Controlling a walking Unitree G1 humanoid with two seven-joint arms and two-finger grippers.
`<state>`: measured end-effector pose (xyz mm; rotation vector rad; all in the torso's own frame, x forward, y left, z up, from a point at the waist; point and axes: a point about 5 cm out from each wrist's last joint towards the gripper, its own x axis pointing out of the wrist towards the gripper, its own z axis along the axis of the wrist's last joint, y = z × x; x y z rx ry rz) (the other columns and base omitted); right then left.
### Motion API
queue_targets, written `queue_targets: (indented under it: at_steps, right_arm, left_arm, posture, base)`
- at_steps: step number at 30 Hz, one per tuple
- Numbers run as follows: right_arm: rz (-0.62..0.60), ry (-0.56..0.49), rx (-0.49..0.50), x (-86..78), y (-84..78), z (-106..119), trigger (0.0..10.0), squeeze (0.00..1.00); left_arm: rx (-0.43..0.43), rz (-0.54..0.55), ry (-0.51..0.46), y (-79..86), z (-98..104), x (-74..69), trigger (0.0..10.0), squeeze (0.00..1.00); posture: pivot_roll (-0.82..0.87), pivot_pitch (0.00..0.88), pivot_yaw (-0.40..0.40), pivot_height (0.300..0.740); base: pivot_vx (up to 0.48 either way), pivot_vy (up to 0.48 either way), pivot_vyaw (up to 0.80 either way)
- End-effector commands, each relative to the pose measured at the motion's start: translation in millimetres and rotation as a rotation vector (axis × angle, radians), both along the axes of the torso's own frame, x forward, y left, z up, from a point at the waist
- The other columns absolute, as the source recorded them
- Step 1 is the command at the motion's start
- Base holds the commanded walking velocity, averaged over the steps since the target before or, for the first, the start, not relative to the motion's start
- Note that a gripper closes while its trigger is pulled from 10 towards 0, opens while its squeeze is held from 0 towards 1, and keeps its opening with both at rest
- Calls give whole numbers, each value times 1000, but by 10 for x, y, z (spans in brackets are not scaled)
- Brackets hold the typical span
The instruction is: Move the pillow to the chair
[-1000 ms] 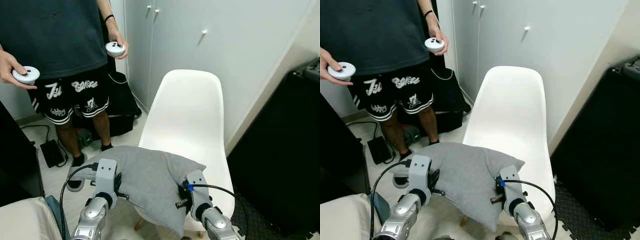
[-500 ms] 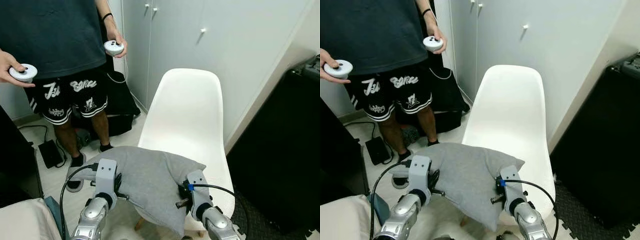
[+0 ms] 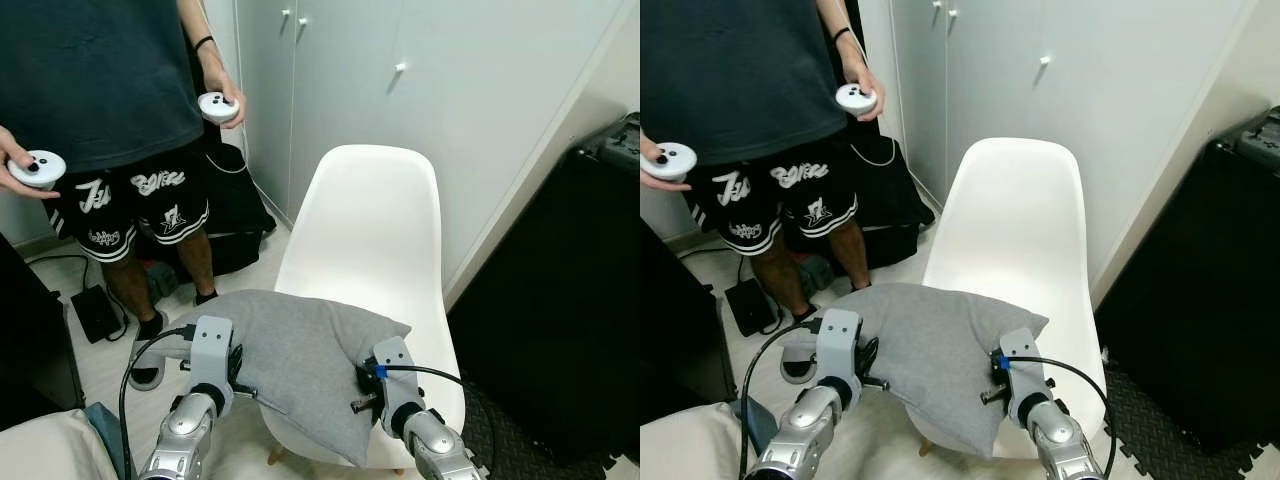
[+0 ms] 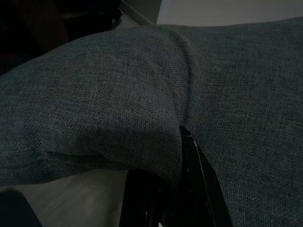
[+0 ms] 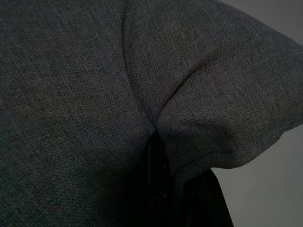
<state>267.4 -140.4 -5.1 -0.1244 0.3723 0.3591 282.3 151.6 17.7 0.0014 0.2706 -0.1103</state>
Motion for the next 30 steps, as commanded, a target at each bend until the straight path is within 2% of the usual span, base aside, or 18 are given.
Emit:
queue_targets:
  at_steps: [1,8,23,26,30]
  right_arm:
    - [-39,25,-33,-45,-113,-53,10000,0]
    - [-52,27,-22,-63,-119,-62,10000,0]
    - [-69,27,-7,-71,-113,-65,10000,0]
    - [-73,27,-4,-76,-109,-69,10000,0]
    - [-77,28,-2,-87,-109,-75,10000,0]
  left_arm:
    - [3,44,-35,90,51,28,10000,0]
    - [24,21,-47,50,67,39,10000,0]
    - [39,7,-54,67,79,41,10000,0]
    - [5,-10,-47,54,79,40,10000,0]
    - [13,-16,-53,56,90,44,10000,0]
  posture:
    - [7,125,-48,737]
    - [5,124,-46,737]
    - [10,124,-37,737]
    - [11,124,-35,737]
    - [11,124,-31,737]
  base:
    - [0,0,0]
    - [0,-45,0]
    - [0,-457,0]
    - [0,157,0]
    - [0,472,0]
